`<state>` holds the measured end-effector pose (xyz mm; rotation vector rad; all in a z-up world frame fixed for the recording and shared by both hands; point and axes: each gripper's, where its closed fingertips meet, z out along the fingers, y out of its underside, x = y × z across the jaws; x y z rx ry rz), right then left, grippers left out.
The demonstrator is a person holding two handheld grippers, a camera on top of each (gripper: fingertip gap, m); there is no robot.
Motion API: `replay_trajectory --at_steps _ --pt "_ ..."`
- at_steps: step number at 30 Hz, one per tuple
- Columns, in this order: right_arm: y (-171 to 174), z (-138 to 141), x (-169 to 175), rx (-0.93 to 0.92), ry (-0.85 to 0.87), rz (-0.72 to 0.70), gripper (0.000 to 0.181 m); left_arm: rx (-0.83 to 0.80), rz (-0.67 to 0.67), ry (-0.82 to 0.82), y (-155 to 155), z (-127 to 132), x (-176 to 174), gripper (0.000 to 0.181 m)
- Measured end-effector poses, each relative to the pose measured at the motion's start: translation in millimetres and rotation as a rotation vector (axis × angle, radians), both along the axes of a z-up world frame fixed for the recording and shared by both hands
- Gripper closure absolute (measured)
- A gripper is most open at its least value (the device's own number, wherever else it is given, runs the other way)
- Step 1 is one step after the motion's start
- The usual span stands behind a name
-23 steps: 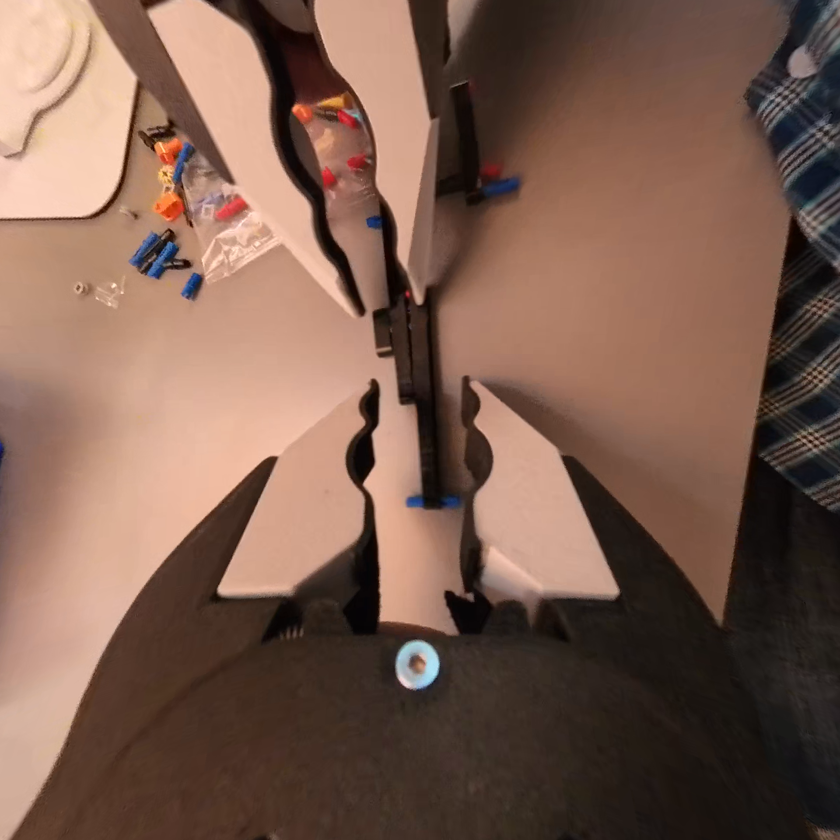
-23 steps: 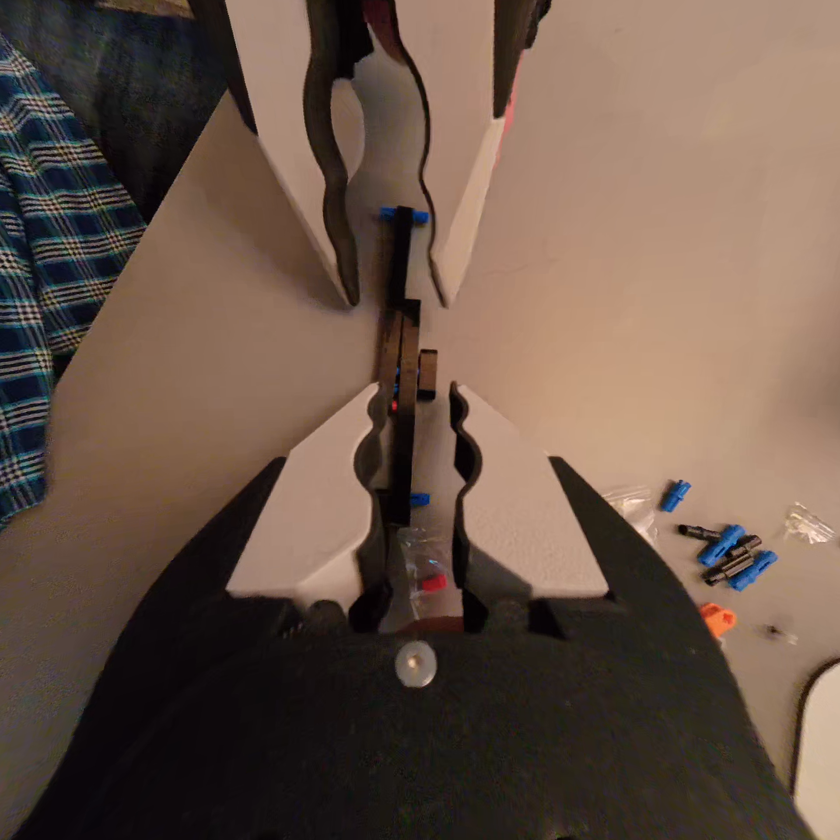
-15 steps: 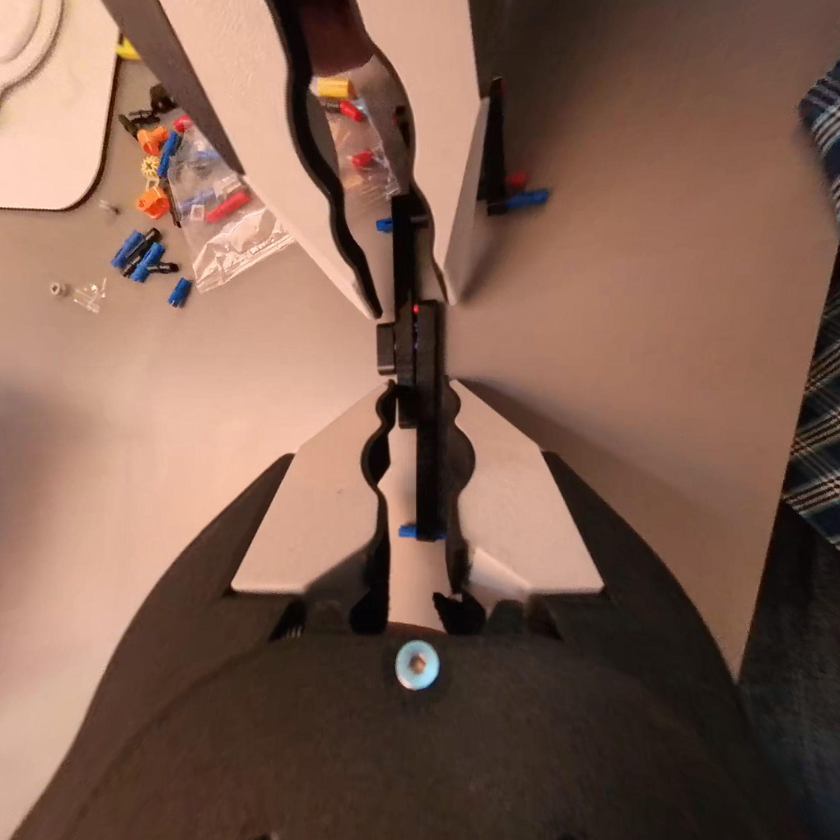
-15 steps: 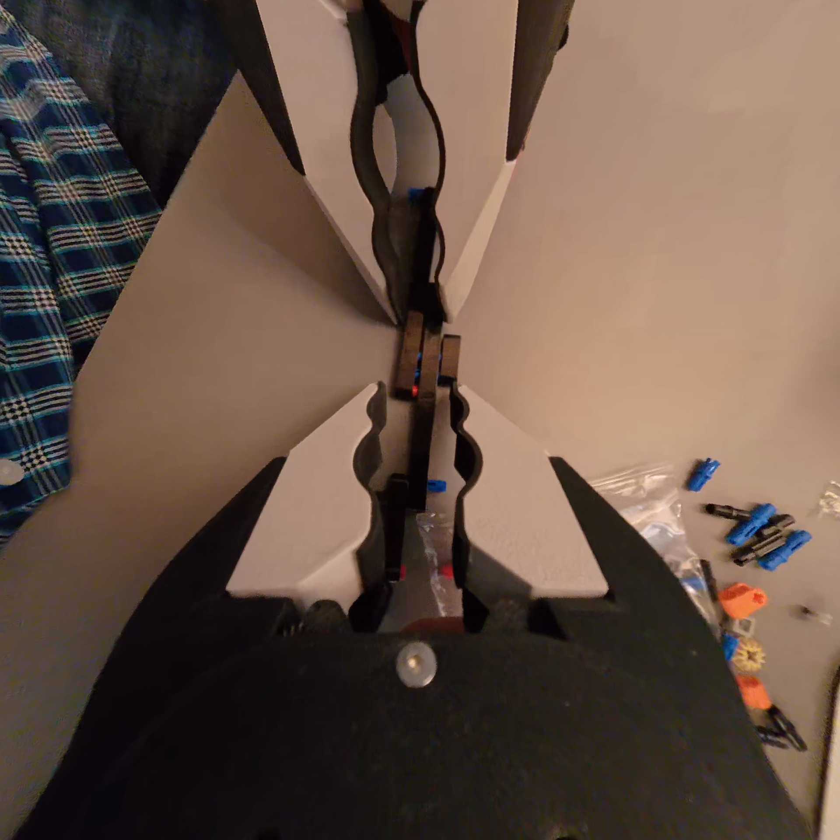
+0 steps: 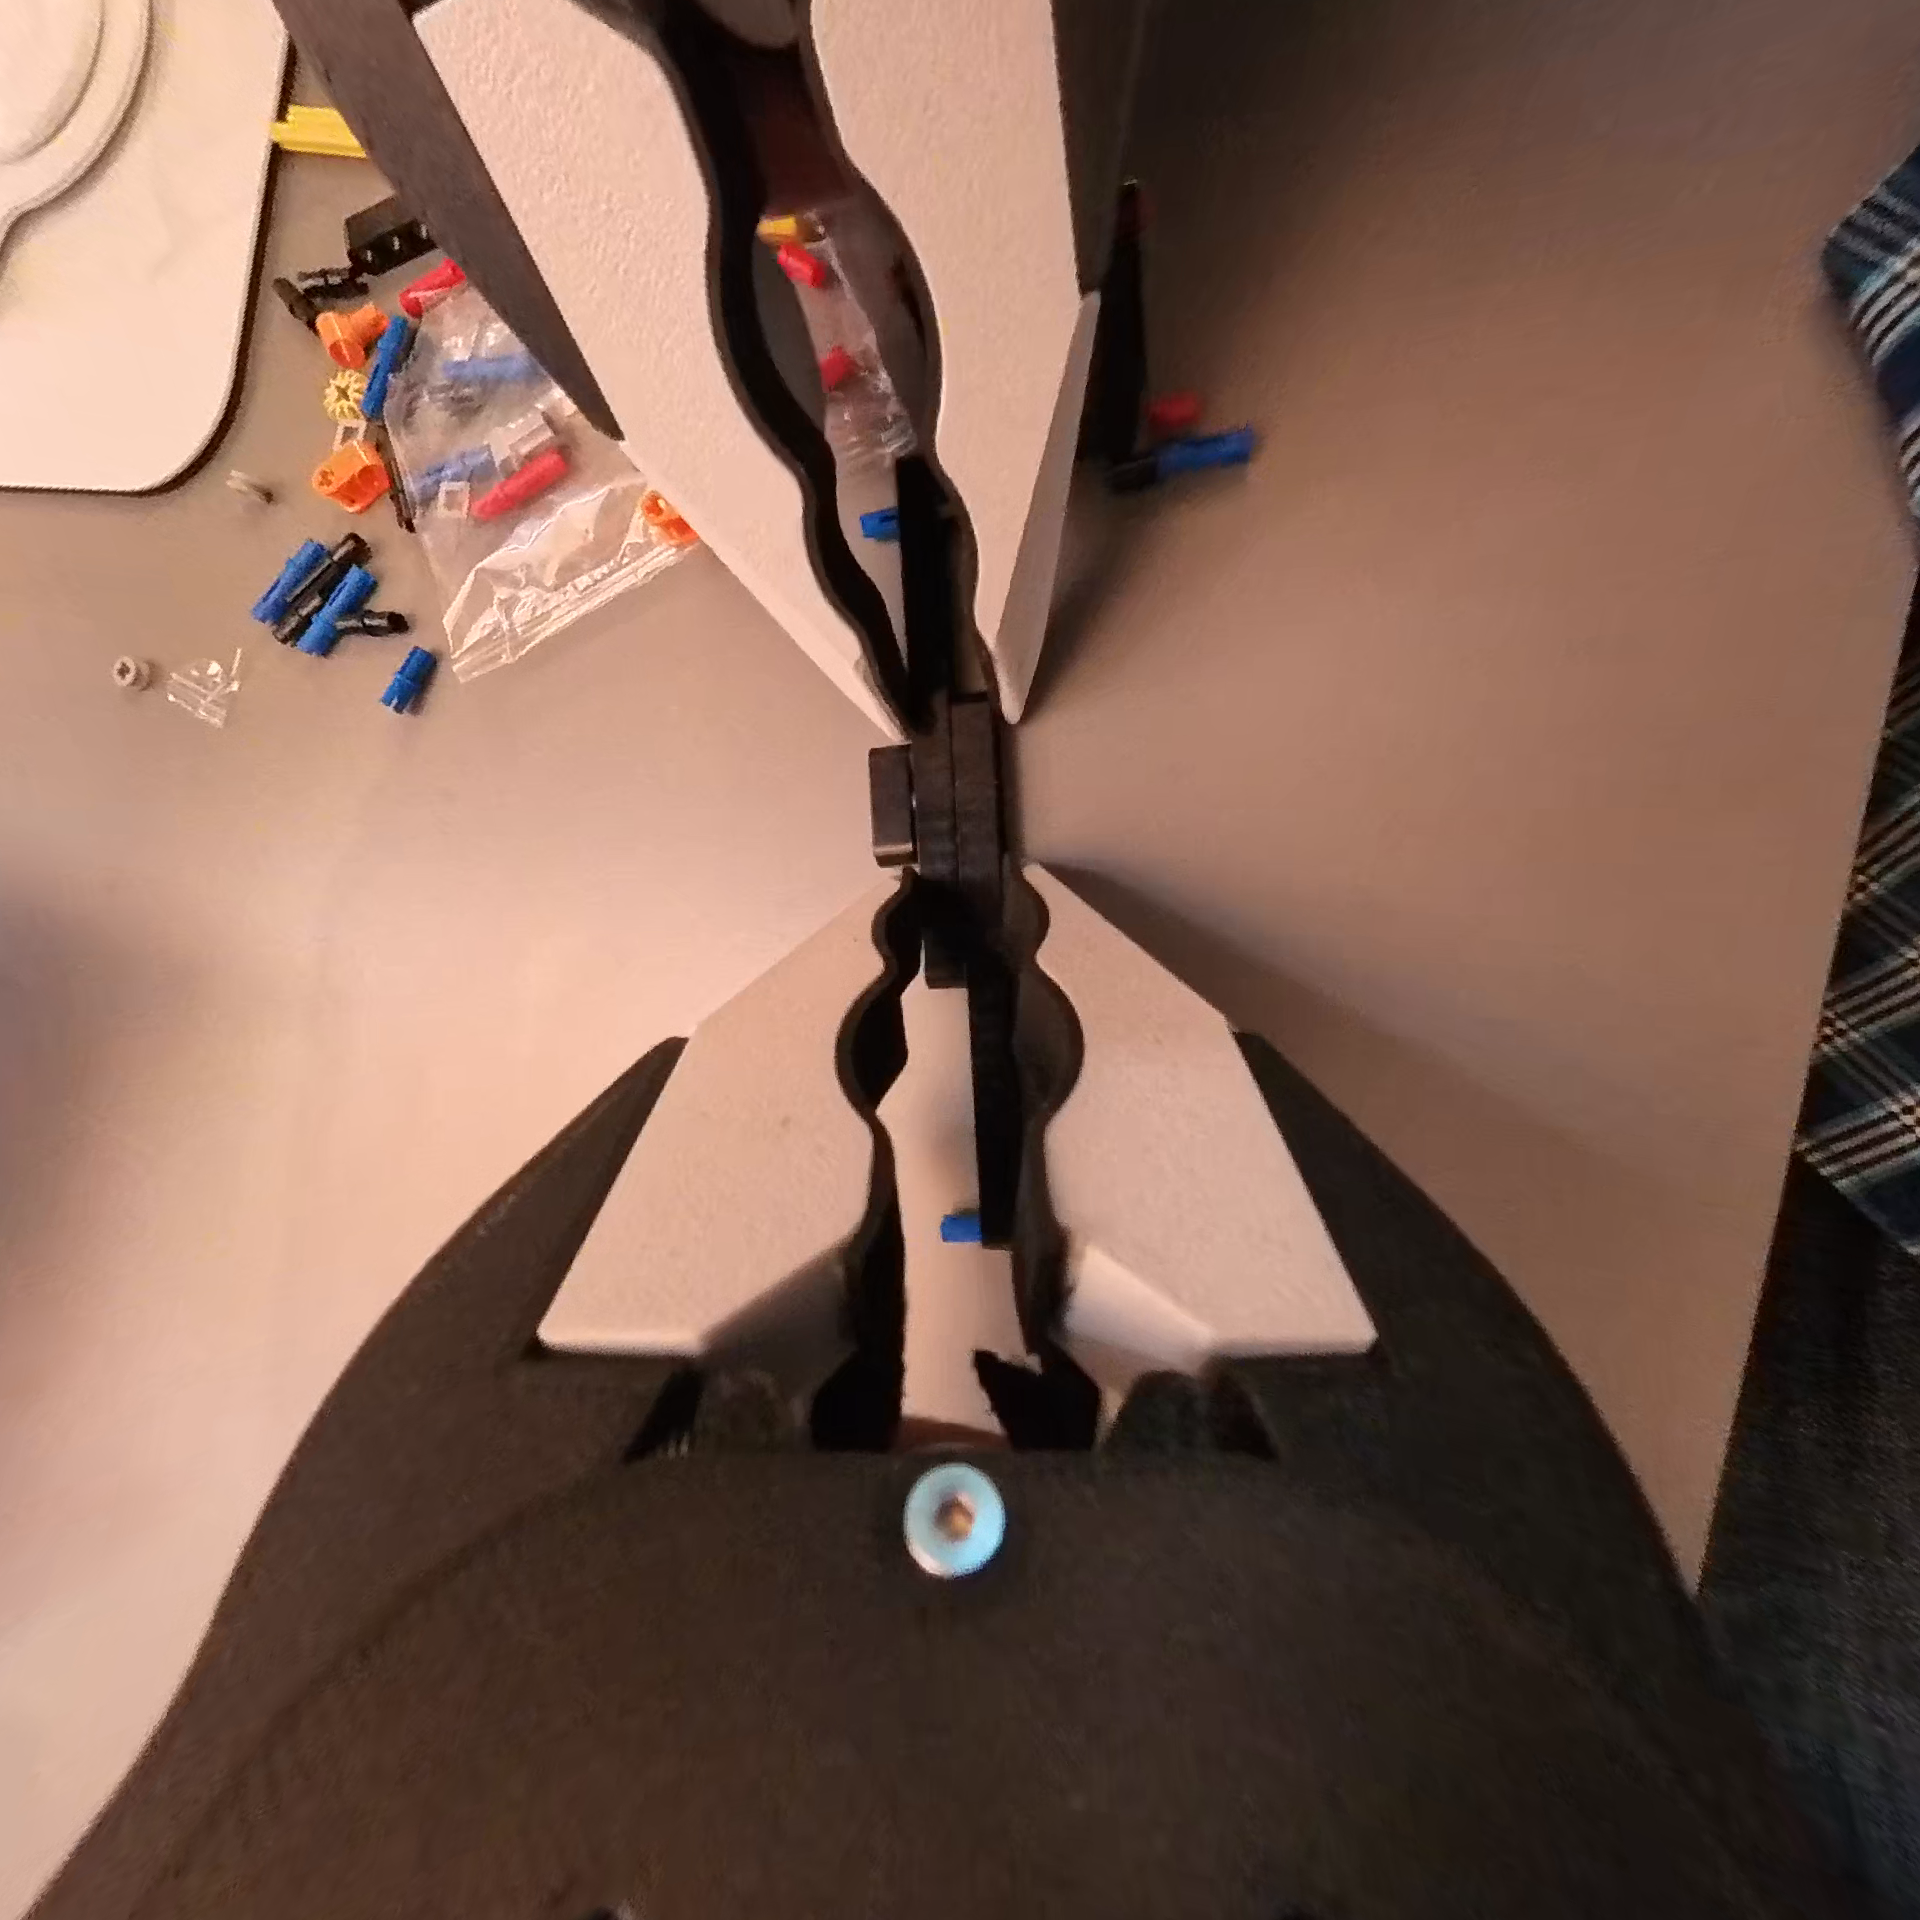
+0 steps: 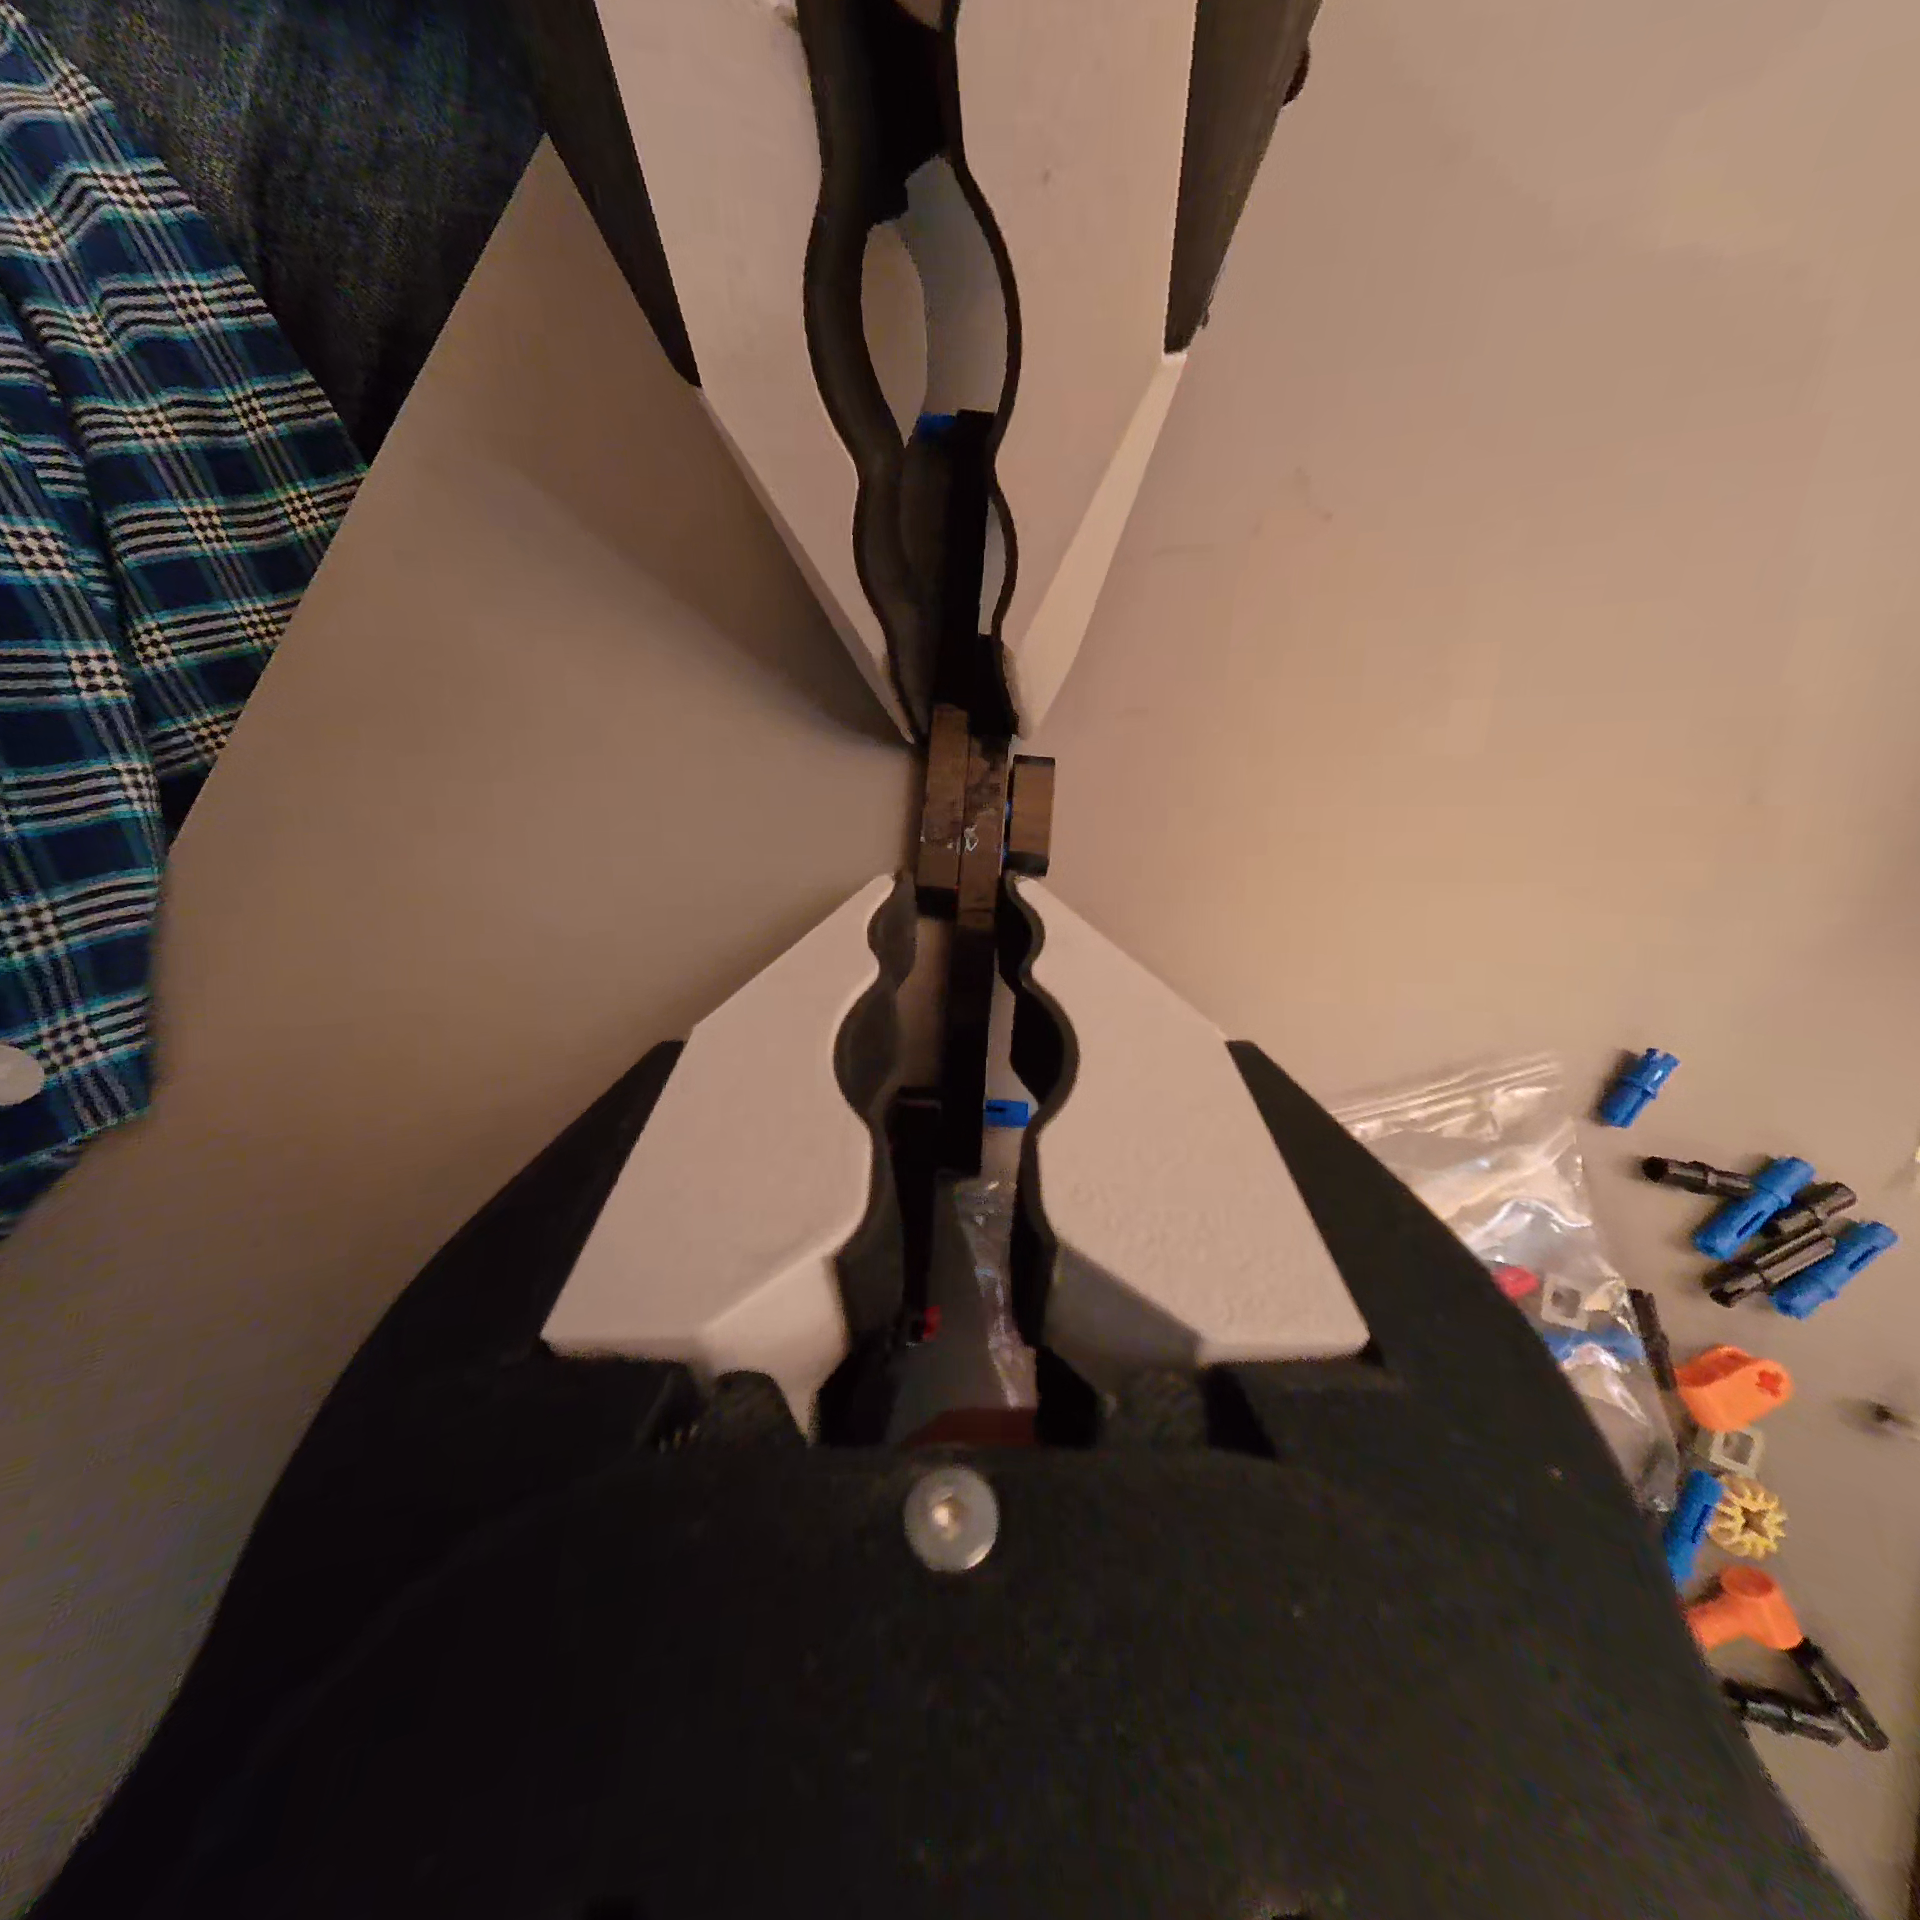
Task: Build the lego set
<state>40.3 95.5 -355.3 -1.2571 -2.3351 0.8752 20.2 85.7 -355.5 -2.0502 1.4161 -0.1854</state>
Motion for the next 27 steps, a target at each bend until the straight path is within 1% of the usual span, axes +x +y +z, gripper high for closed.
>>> replay_trajectory --at_steps 1,2,3,4,6,7,8,11,14,16,17,19,21,24,27 --pt "0.6 0.0 -0.1 -0.001 0.0 -0.002 0.168 0.004 0.0 0.0 0.5 0.1 -0.3 0.167" --pt "1.9 0.3 -0.9 0.004 0.002 -0.011 0.165 0.011 0.003 0.0 1.0 0.2 -0.4 0.167" --pt "4.2 1.7 -3.2 0.018 0.017 -0.026 0.15 0.015 0.002 0.001 1.0 0.2 -0.1 0.167" --pt "5.4 4.4 -6.3 0.026 0.036 -0.039 0.14 0.016 0.004 0.001 1.1 0.3 -0.1 0.167" --pt "2.5 3.1 -7.7 0.034 0.023 -0.021 0.148 0.017 0.001 0.003 1.2 0.4 -0.2 0.167" --pt "1.6 1.5 -8.6 0.038 0.018 -0.012 0.156 0.015 -0.002 0.007 1.1 0.4 -0.1 0.165" --pt "0.6 0.8 -9.4 0.028 0.016 -0.005 0.159 0.013 -0.003 0.01 1.4 0.5 0.0 0.163" --pt "1.6 0.5 -10.1 0.025 0.016 0.002 0.159 0.05 0.028 0.026 9.1 3.6 -3.5 0.158" --pt "0.6 0.5 -10.2 0.02 0.02 0.004 0.159 0.029 0.021 0.002 8.9 3.1 -0.7 0.152" --pt "0.6 0.4 -10.3 0.021 0.02 0.006 0.159 0.012 -0.001 0.004 7.6 2.3 1.2 0.155" --pt "0.8 0.5 -10.3 0.019 0.021 0.005 0.159 -0.009 -0.012 -0.001 5.5 1.4 2.7 0.161" --pt "1.0 0.4 -10.0 0.024 0.025 0.006 0.159 -0.008 -0.014 -0.011 5.8 1.5 3.4 0.162" --pt "0.9 0.4 -9.9 0.022 0.03 0.009 0.16 -0.005 -0.033 -0.021 4.1 1.6 4.0 0.167" --pt "0.5 0.4 -10.1 0.028 0.031 0.014 0.16 -0.008 -0.052 -0.014 4.3 1.7 4.2 0.167" --pt "0.8 0.3 -9.7 0.037 0.033 0.02 0.16 -0.009 -0.041 -0.022 4.6 1.8 4.5 0.167"
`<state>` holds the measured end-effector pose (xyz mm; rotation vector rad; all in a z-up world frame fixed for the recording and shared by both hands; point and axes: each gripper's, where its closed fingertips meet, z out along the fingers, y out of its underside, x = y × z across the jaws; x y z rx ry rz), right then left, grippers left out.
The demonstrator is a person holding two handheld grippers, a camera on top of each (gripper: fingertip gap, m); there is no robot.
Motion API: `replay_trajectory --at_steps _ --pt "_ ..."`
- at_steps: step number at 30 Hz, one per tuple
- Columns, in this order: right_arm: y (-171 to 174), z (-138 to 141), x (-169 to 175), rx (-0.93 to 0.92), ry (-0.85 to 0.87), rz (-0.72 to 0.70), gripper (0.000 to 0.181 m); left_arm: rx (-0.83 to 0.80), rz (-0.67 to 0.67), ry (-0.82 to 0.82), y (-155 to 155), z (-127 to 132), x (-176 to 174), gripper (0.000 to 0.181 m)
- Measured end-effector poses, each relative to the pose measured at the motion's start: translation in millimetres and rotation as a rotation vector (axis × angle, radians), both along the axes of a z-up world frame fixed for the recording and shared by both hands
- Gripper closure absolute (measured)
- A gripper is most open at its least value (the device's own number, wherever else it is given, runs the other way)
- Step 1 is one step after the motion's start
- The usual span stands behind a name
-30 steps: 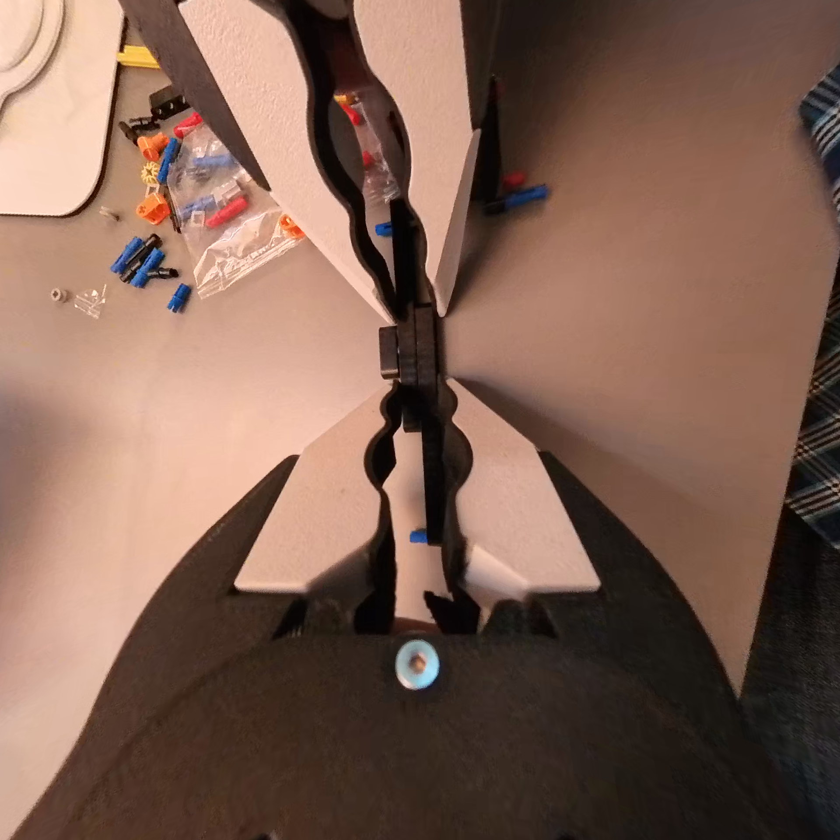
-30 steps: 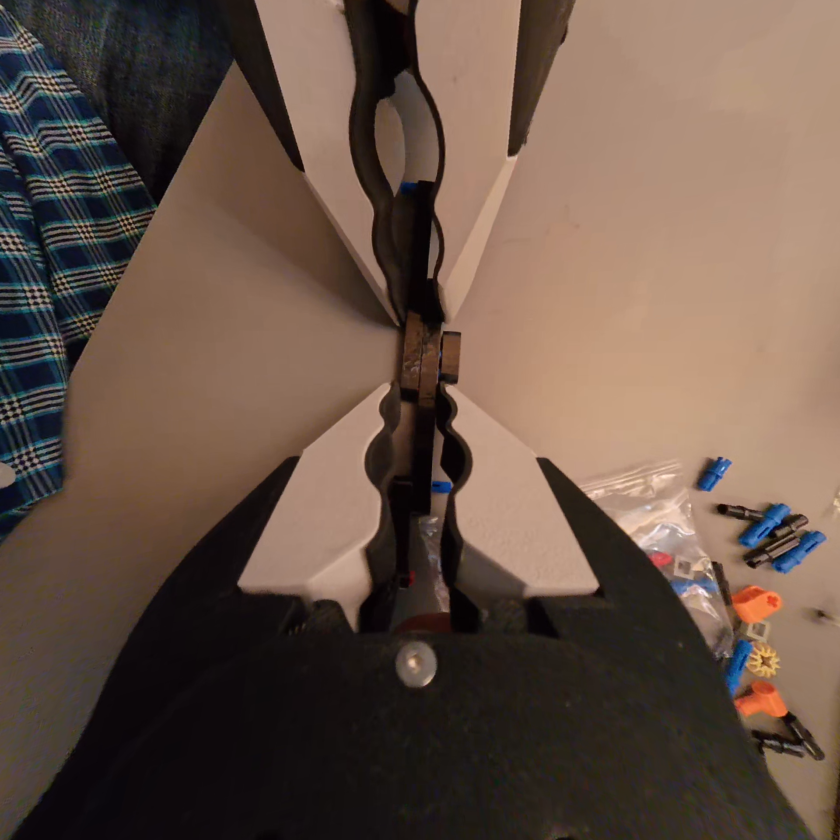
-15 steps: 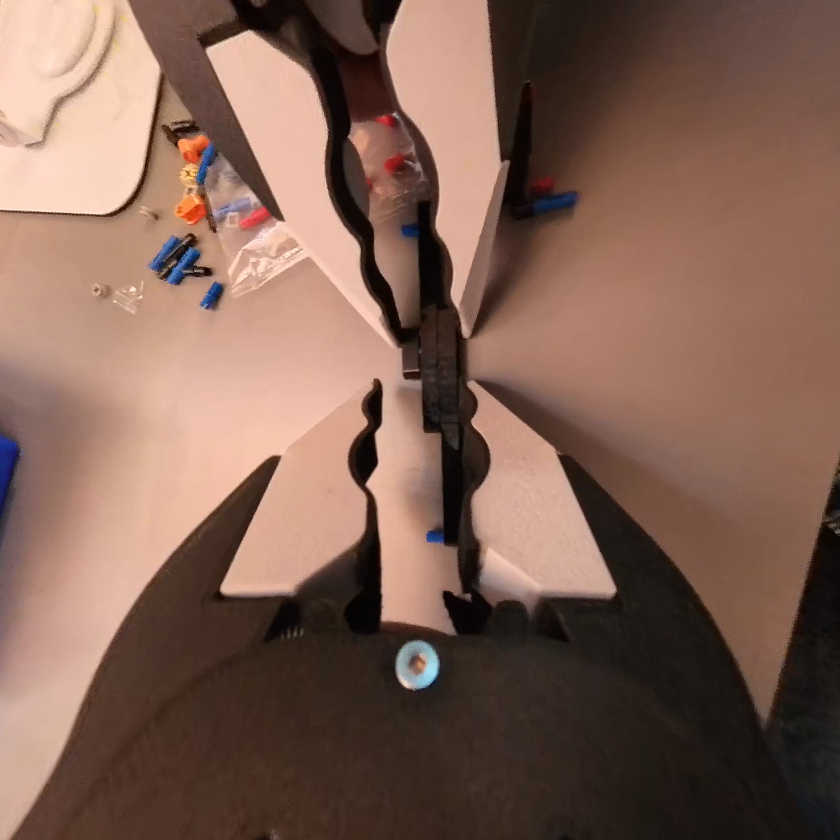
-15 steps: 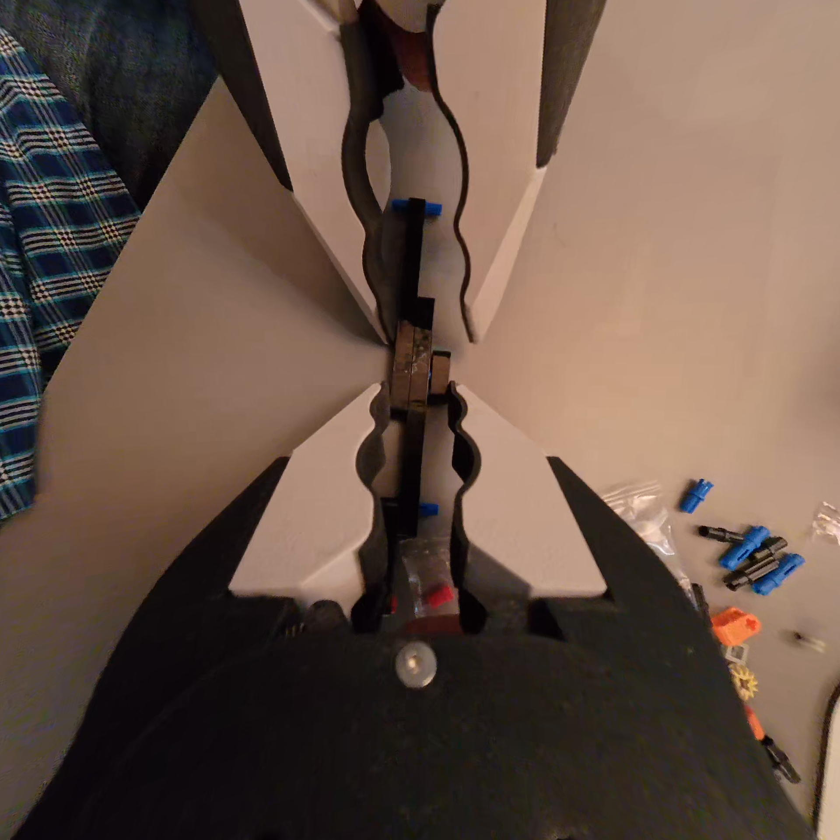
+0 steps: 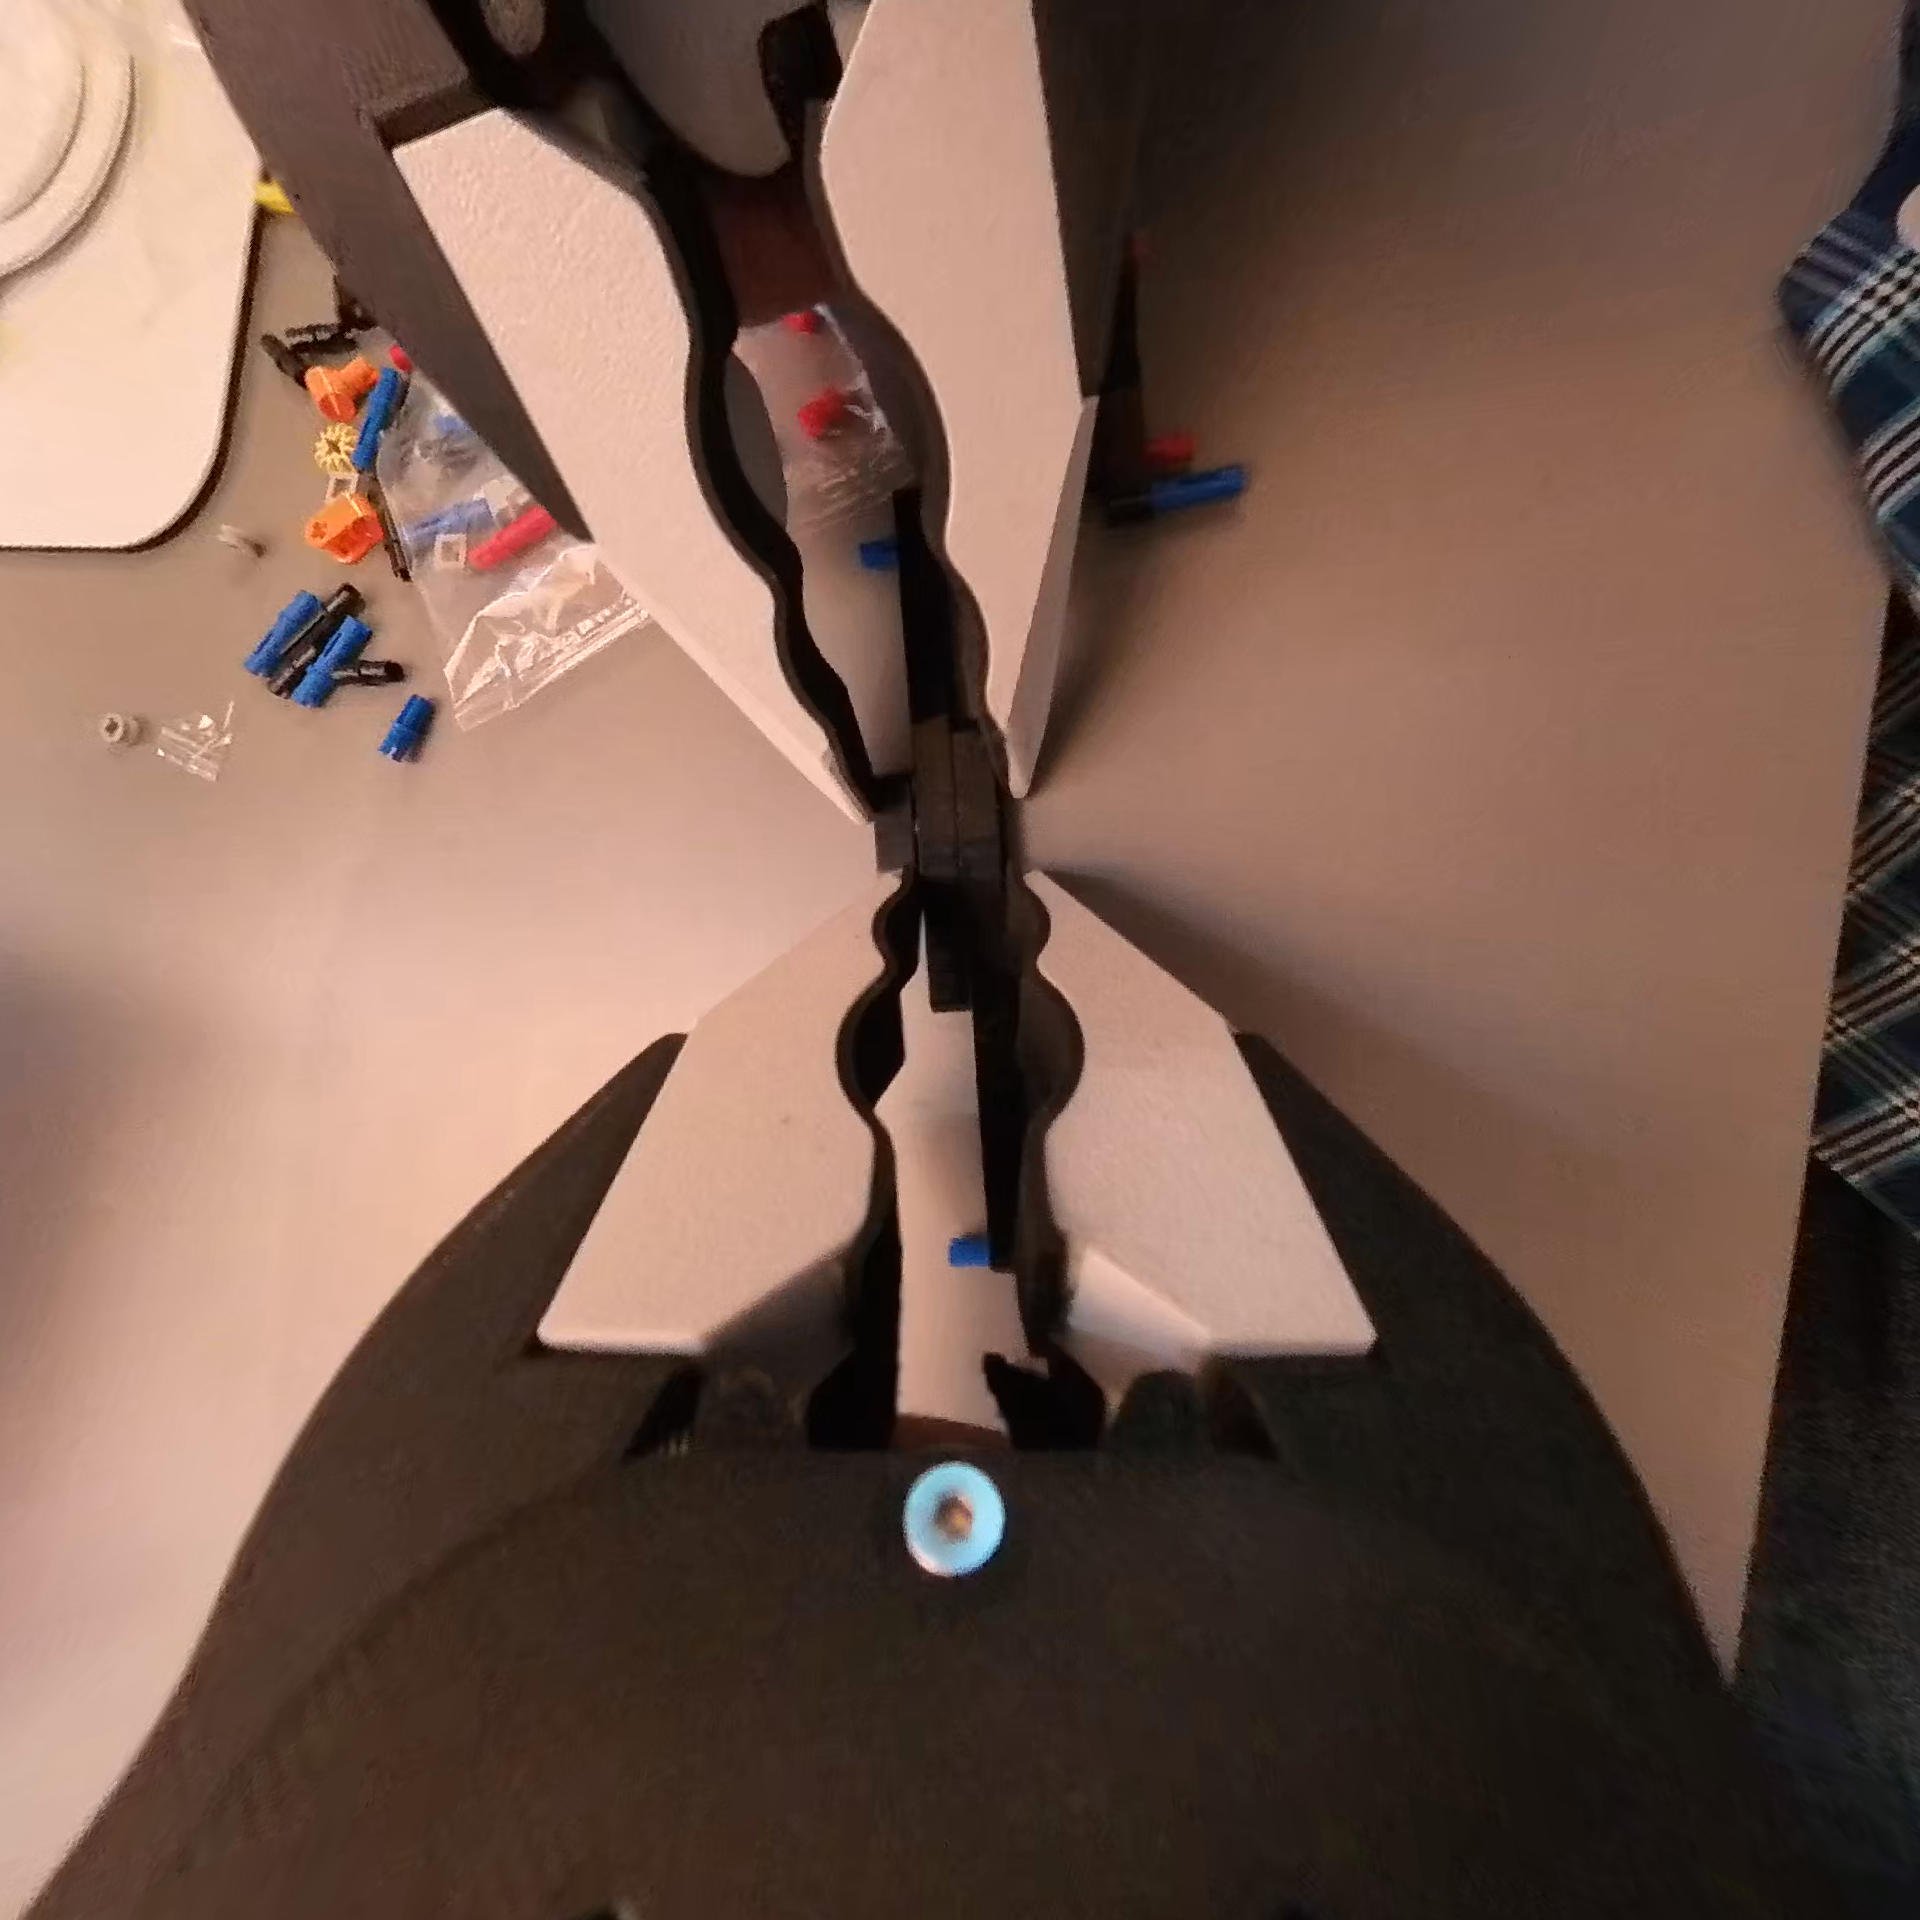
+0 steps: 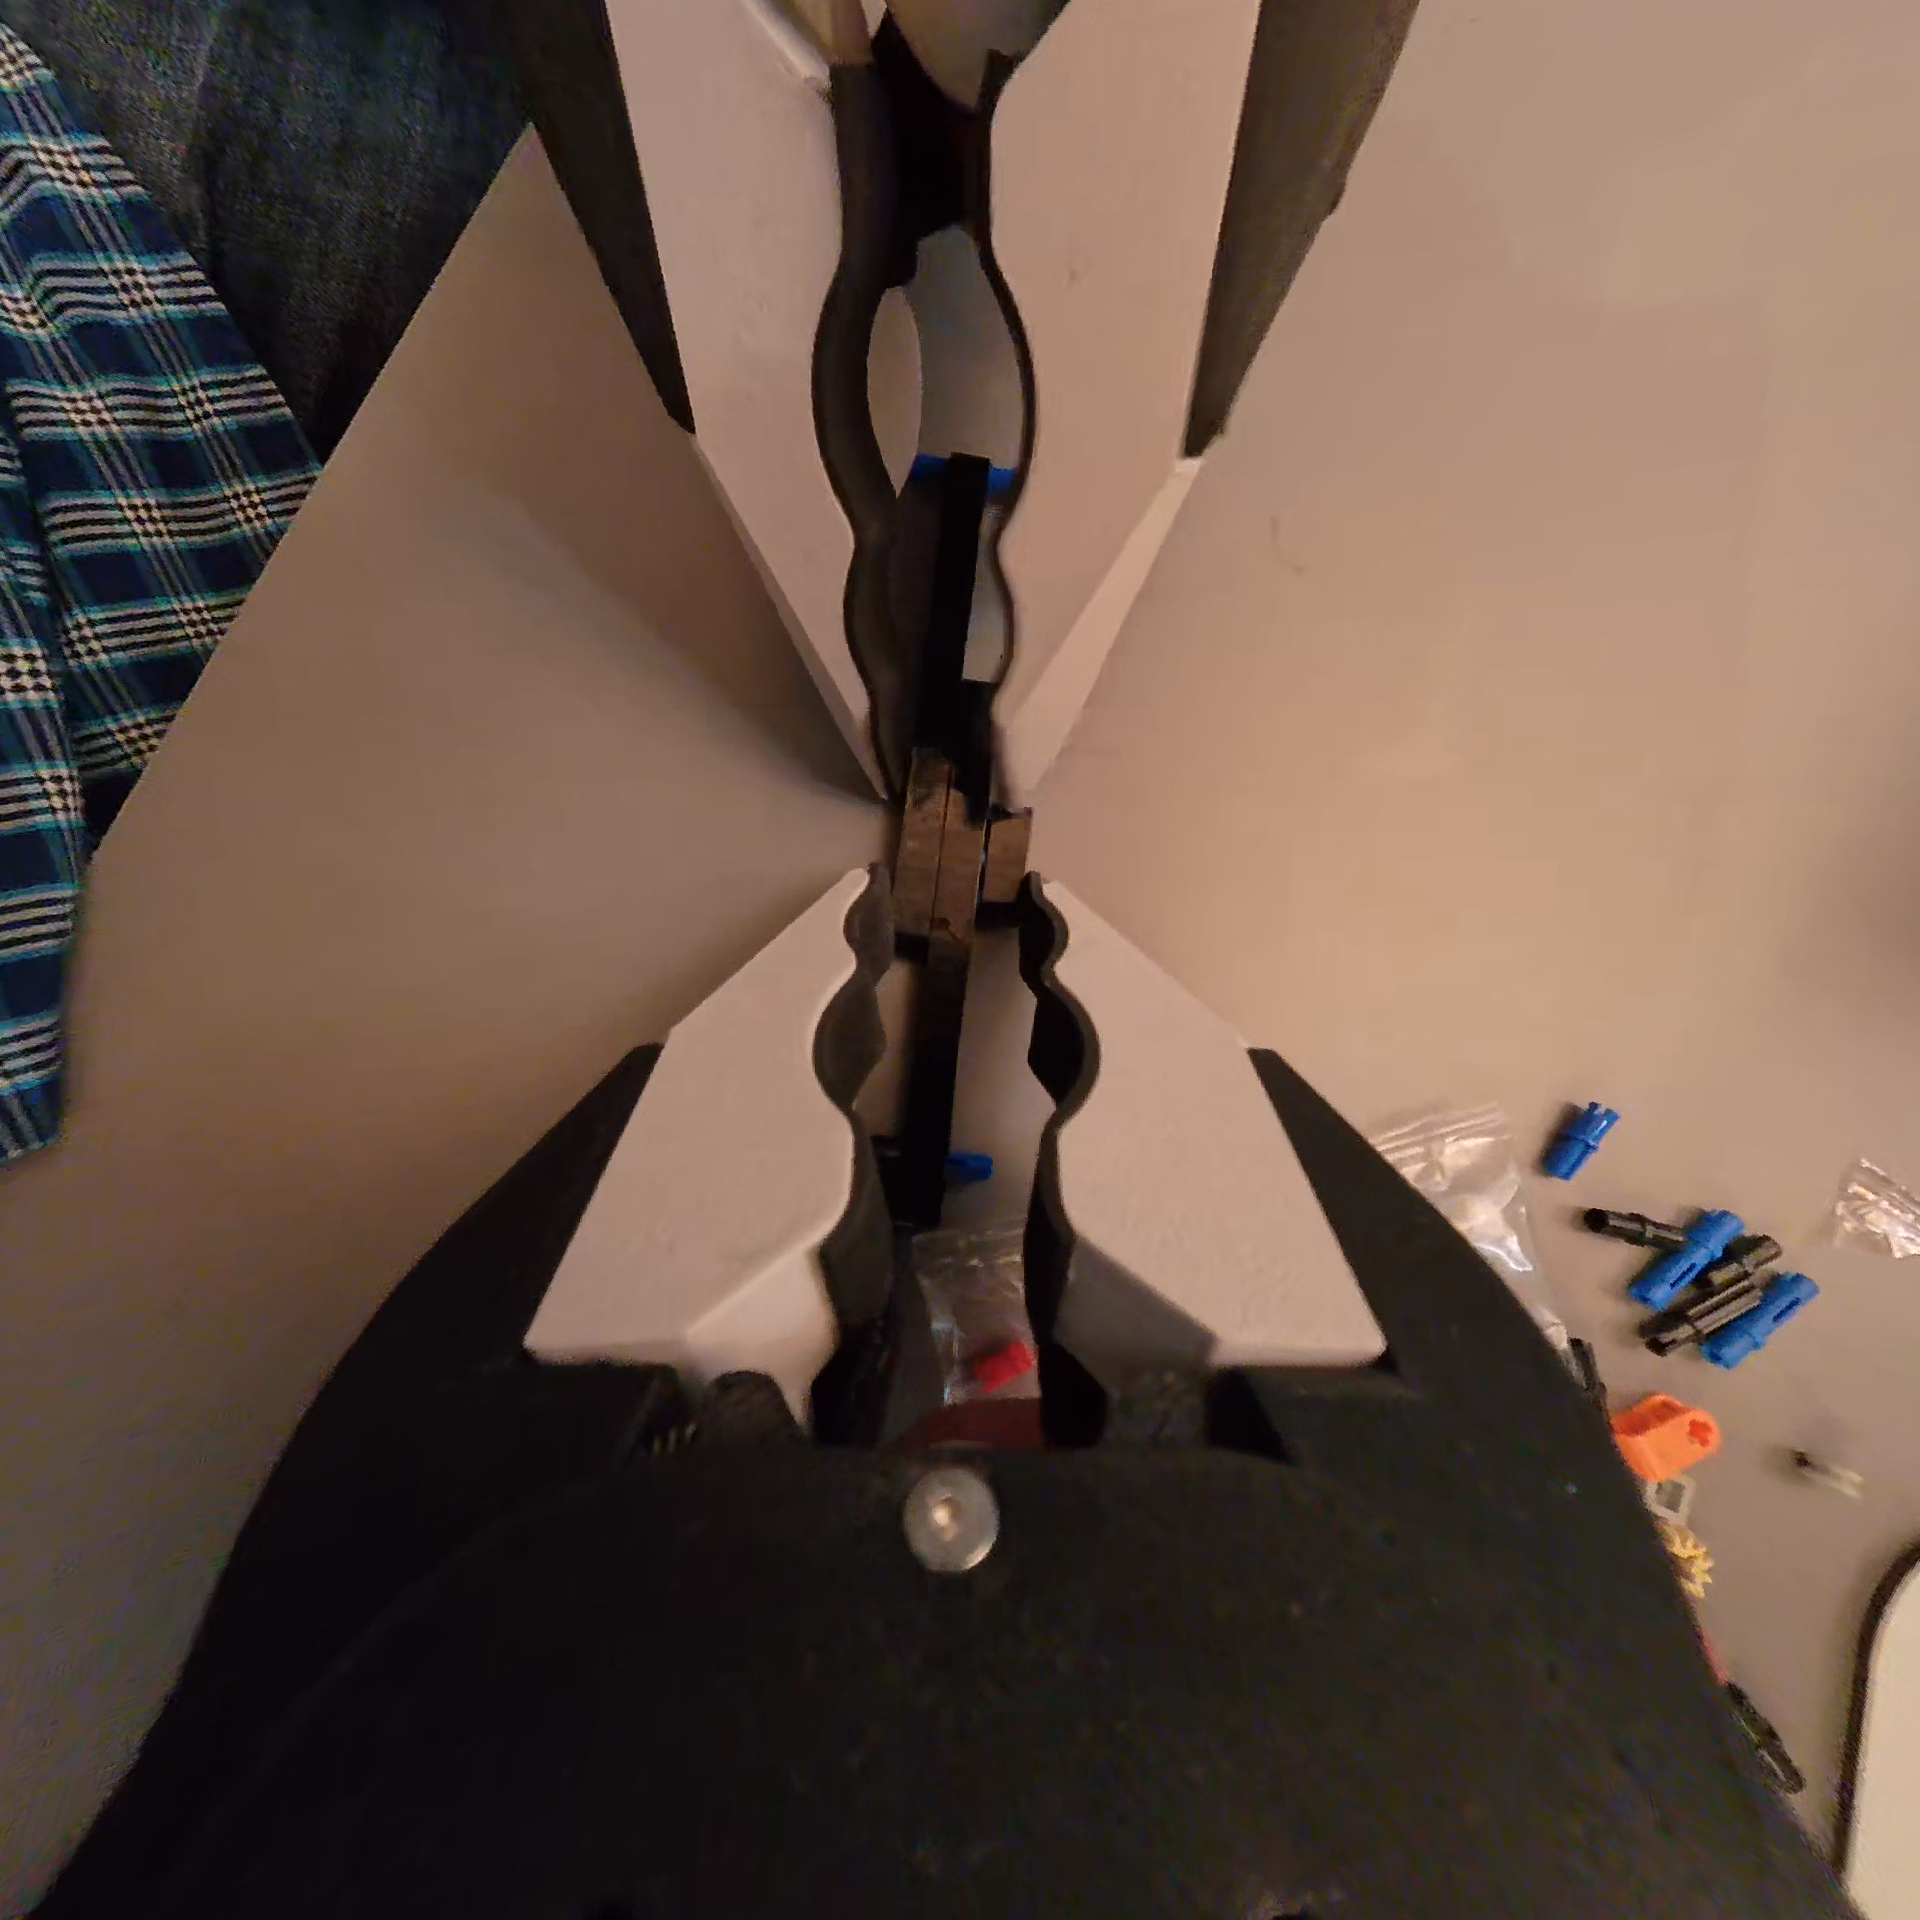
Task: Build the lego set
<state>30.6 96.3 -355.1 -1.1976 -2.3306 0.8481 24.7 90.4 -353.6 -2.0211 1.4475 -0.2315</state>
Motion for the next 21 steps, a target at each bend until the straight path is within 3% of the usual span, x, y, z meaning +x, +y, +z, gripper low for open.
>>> replay_trajectory --at_steps 3,4,6,21 --pt "-2.7 0.1 -0.1 -0.01 0.013 0.003 0.16 0.032 0.075 0.002 11.6 3.2 -5.6 0.133" --pt "-4.7 0.0 -0.6 -0.01 0.016 0.007 0.16 0.01 0.063 -0.015 9.4 2.1 -2.8 0.136" --pt "-6.3 0.0 -1.6 -0.011 0.017 0.01 0.16 -0.023 0.009 -0.029 0.6 -0.7 6.7 0.158" --pt "-7.0 0.1 -2.0 -0.016 0.001 0.023 0.161 -0.024 0.03 -0.067 1.9 -1.4 7.2 0.159"
